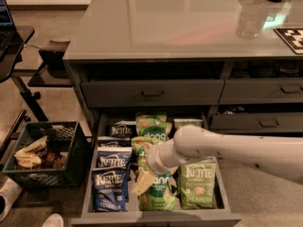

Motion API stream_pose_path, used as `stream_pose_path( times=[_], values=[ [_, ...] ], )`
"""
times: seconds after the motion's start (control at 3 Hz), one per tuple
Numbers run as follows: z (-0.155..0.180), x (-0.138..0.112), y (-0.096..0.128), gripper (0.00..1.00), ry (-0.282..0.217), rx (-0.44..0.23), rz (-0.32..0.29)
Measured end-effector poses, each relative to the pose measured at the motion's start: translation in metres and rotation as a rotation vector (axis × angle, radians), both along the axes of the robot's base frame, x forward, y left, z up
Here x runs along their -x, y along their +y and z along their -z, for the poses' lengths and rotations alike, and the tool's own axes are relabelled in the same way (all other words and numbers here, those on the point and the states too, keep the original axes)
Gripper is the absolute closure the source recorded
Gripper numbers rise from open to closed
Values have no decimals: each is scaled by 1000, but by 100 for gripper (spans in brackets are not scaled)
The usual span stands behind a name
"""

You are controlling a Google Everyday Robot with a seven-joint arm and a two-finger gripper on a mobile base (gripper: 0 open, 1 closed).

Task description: Pick blue chip bag from middle drawer and place on counter

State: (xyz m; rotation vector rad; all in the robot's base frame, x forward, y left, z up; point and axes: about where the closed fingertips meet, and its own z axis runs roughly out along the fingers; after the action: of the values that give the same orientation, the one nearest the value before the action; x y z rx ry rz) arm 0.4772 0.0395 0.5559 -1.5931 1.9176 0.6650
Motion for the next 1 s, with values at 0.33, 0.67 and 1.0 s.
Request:
stream_pose_path(
  times=[0.33,0.67,1.0],
  values=[
    [64,-17,44,0,-46,-11,24],
    [64,-18,45,0,-49,-13,27],
    [75,-9,51,0,-15,-35,23]
  ],
)
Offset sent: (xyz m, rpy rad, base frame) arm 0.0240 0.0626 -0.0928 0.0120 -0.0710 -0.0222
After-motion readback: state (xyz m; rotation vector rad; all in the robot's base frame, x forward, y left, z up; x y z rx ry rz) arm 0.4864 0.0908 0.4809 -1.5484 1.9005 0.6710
